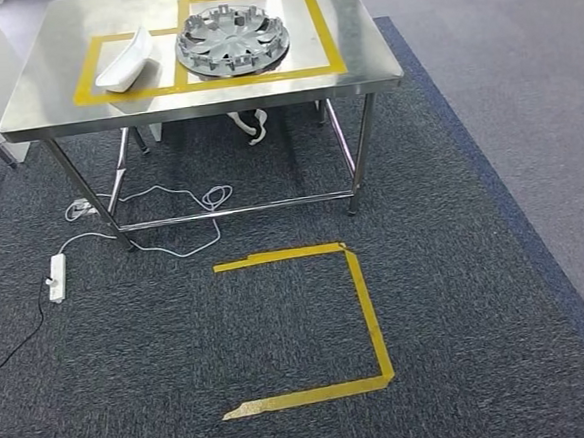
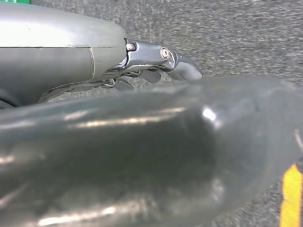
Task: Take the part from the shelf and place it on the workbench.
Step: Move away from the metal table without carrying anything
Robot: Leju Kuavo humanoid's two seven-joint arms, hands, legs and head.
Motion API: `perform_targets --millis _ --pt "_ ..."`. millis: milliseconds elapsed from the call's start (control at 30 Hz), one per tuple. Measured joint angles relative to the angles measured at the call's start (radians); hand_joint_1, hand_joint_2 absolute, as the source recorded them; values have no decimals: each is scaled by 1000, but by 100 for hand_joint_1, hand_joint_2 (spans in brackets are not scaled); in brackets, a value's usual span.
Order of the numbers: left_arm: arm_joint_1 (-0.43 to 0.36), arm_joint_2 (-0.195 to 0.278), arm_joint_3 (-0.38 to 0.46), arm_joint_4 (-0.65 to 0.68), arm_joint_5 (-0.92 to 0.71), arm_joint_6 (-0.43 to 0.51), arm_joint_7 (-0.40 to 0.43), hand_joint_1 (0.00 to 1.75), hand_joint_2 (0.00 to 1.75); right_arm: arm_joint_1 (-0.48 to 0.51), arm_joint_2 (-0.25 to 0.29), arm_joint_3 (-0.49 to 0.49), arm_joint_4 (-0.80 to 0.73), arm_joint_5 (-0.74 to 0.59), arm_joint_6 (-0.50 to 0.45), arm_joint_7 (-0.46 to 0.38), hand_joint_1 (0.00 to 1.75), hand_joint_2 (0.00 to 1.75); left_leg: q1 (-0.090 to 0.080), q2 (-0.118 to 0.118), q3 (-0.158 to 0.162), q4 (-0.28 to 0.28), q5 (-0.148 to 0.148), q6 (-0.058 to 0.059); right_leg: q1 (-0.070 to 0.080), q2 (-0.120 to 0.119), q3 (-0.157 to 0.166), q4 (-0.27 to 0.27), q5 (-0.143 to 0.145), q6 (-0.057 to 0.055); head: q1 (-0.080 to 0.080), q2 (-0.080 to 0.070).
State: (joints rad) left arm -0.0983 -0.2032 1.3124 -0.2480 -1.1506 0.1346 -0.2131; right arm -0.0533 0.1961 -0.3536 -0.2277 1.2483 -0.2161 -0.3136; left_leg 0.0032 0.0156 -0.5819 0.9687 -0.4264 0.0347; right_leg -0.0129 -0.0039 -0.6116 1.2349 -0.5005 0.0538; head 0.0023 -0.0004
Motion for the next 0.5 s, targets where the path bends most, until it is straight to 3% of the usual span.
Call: perform_targets --millis 33,67,133,200,233,267,333,400,433,500 --pt "0 0 0 0 0 0 0 0 0 -2 0 0 0 0 0 0 0 0 -1 0 -10 4 8 -5 -1 0 61 -74 5 -1 0 0" --pt "0 0 0 0 0 1 0 0 0 -4 0 -1 0 1 0 0 0 0 -2 -1 -18 10 15 -10 -1 0 122 -158 -10 -4 0 0" --pt "-1 0 0 0 0 1 0 0 0 -9 0 -1 0 1 -1 -1 0 0 -3 -1 -28 19 28 -23 2 0 195 -277 -59 -14 1 0" --pt "0 0 1 0 1 1 0 0 0 -10 0 -2 0 2 -3 -1 0 0 0 -1 -35 22 38 -37 3 -1 193 -299 -67 -31 1 0" --pt "1 0 1 0 2 1 0 0 0 -9 0 -3 1 3 -4 -1 0 0 2 -2 -39 30 27 -43 3 -2 188 -299 -60 -39 0 0" --pt "2 0 1 0 3 1 0 0 0 -7 0 -4 1 4 -5 -1 0 0 3 -3 -49 57 1 -49 2 -4 182 -300 -53 -48 0 0" --pt "4 0 2 0 6 1 0 0 0 -6 0 -6 1 8 -6 -1 0 0 5 -5 -84 172 -87 -57 4 -7 169 -299 -40 -58 -2 0" --pt "6 0 2 0 9 1 0 0 0 -5 1 -7 1 12 -7 -1 0 0 5 -7 -112 290 -144 -60 9 -8 157 -297 -31 -61 -2 0" --pt "6 0 3 0 10 1 0 0 0 -4 1 -9 1 14 -7 -1 0 0 5 -7 -104 304 -142 -59 11 -8 154 -294 -27 -61 -2 0" --pt "6 0 5 0 11 0 2 0 0 -4 1 -12 1 18 -8 -1 0 0 3 -8 -40 218 -92 -50 15 -7 151 -286 -25 -60 -3 0"
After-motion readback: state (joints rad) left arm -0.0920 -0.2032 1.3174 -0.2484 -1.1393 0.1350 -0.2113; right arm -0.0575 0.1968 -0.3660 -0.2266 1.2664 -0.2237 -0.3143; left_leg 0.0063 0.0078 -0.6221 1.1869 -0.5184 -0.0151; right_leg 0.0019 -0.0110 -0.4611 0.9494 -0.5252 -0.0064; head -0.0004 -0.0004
